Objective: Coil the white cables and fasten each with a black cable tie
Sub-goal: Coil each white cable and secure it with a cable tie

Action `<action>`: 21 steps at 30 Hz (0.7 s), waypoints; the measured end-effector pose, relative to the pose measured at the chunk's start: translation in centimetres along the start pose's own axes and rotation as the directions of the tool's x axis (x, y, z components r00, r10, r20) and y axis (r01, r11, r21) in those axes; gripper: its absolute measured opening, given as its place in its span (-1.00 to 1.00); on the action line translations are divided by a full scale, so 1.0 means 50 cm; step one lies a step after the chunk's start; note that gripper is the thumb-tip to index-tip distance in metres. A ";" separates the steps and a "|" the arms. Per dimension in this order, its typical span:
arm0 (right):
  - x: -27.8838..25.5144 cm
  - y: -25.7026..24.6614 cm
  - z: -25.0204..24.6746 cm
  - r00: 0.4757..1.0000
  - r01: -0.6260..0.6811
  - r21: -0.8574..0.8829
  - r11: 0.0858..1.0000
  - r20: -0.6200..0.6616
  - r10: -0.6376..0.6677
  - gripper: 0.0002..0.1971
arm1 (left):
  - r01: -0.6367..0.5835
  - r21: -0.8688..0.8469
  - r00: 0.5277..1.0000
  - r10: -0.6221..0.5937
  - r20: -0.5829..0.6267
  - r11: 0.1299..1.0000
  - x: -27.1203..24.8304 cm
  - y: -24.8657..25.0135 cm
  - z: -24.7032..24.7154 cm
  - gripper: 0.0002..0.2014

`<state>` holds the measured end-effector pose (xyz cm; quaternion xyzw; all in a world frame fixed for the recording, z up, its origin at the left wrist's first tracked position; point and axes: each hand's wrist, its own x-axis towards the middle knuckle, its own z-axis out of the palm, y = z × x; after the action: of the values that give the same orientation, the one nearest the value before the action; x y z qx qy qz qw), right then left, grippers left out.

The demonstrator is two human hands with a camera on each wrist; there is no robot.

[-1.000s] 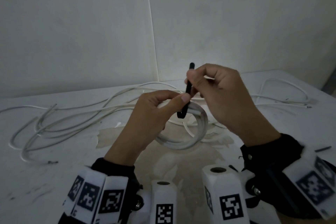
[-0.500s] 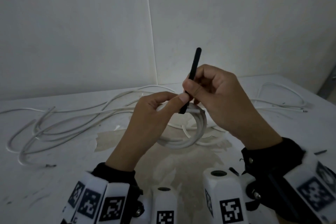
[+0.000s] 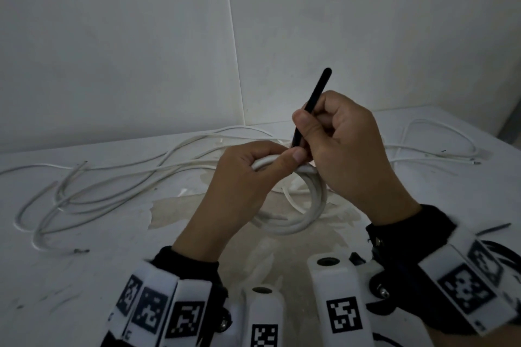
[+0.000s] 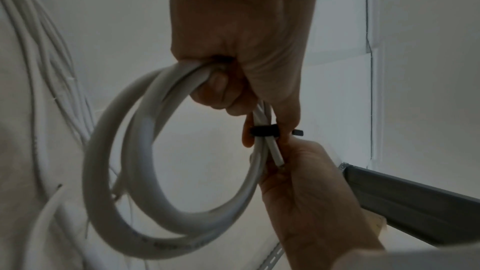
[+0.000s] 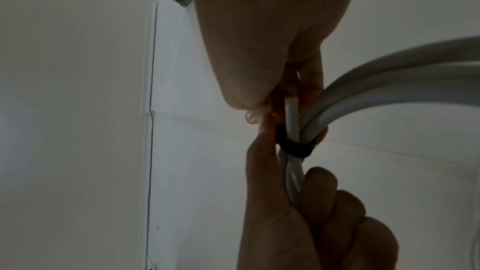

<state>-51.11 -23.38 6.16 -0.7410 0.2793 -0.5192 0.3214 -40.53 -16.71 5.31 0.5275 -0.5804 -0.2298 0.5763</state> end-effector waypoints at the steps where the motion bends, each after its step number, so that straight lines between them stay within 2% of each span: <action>1: 0.001 0.001 0.000 1.000 -0.011 0.015 1.000 -0.013 0.011 -0.77 | -0.002 0.004 1.000 0.002 -0.003 1.000 0.000 0.001 0.000 -0.84; 8: 0.002 0.006 0.006 0.998 -0.039 0.110 0.993 -0.034 0.043 -0.77 | 0.010 0.067 1.000 -0.008 -0.030 0.998 0.000 -0.004 0.000 -0.85; 10: 0.003 0.000 0.004 0.997 -0.062 0.169 0.984 0.054 0.053 -0.81 | 0.008 0.079 0.998 -0.003 -0.064 0.997 0.001 -0.004 -0.002 -0.82; 12: 0.001 -0.005 0.004 0.976 -0.125 0.200 0.972 0.201 0.084 -0.82 | 0.008 0.081 0.992 0.003 -0.130 0.997 0.005 -0.002 -0.006 -0.76; 15: -0.005 -0.003 0.011 0.909 -0.178 0.120 0.977 0.400 0.117 -0.41 | 0.009 0.013 0.972 -0.005 -0.235 1.000 0.009 -0.001 -0.023 -0.71; 17: -0.008 -0.006 0.015 0.886 -0.199 0.110 0.974 0.444 0.131 -0.31 | 0.013 -0.001 0.967 -0.013 -0.255 1.000 0.010 0.000 -0.031 -0.64; 21: -0.007 -0.008 0.009 0.875 -0.253 0.126 0.959 0.454 0.171 -0.44 | 0.031 0.006 0.962 -0.028 -0.272 1.000 0.010 0.003 -0.032 -0.64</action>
<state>-50.77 -22.75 6.14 -0.7709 0.2311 -0.3238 0.4974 -39.03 -16.57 6.01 0.5655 -0.4889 -0.1607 0.6445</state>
